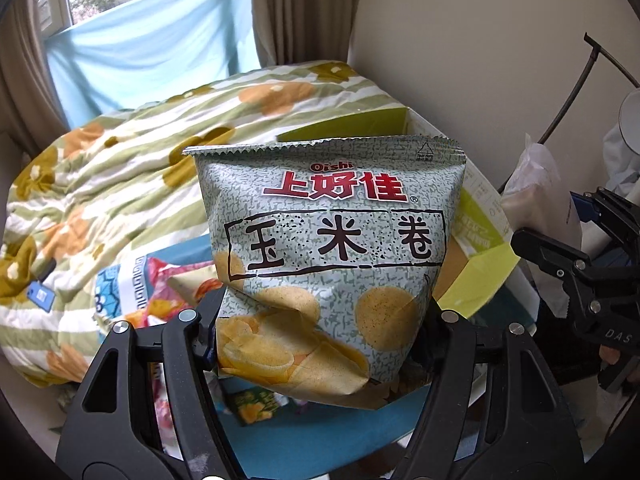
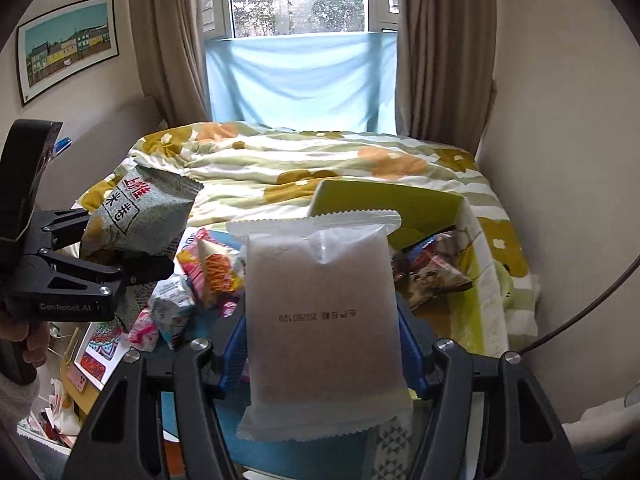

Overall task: Organize snacks
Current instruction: 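Carry both bags into the cardboard box and open both grippers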

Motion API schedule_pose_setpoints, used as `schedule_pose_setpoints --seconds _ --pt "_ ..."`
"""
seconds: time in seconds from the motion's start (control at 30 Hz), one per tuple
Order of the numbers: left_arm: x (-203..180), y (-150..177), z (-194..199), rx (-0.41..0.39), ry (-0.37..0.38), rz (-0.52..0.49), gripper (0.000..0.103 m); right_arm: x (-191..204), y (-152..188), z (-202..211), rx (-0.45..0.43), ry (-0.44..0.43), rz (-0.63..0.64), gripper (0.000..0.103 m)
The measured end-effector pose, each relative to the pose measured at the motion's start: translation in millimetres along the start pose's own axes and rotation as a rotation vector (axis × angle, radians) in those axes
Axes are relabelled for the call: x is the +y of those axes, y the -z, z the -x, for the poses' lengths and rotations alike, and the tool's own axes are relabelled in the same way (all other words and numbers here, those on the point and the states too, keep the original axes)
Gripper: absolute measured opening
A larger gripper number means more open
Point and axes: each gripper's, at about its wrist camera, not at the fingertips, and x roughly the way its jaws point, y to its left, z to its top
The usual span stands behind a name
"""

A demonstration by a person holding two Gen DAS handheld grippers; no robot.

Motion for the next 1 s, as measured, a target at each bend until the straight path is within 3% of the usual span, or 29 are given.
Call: schedule_pose_setpoints --seconds 0.17,0.4,0.5,0.57,0.83,1.0 --pt "-46.2 -21.4 -65.6 0.084 0.022 0.055 0.066 -62.5 -5.3 -11.1 0.019 0.023 -0.031 0.059" --pt "-76.1 -20.8 -134.7 0.195 0.015 0.142 0.069 -107.0 -0.4 -32.8 0.093 -0.015 -0.030 0.059" --pt "-84.2 -16.7 -148.4 0.227 -0.005 0.129 0.085 -117.2 4.3 -44.2 0.121 -0.037 -0.035 0.059" --pt "-86.9 -16.3 -153.2 0.229 -0.009 0.130 0.095 -124.3 5.3 -51.8 0.136 -0.054 -0.042 0.059" --pt "-73.8 5.8 -124.7 0.242 -0.042 0.163 0.095 -132.7 6.3 -70.2 0.168 -0.089 -0.067 0.059" --pt "-60.5 17.2 -96.5 0.195 -0.050 0.224 0.095 -124.4 -0.3 -80.9 0.178 -0.118 -0.055 0.059"
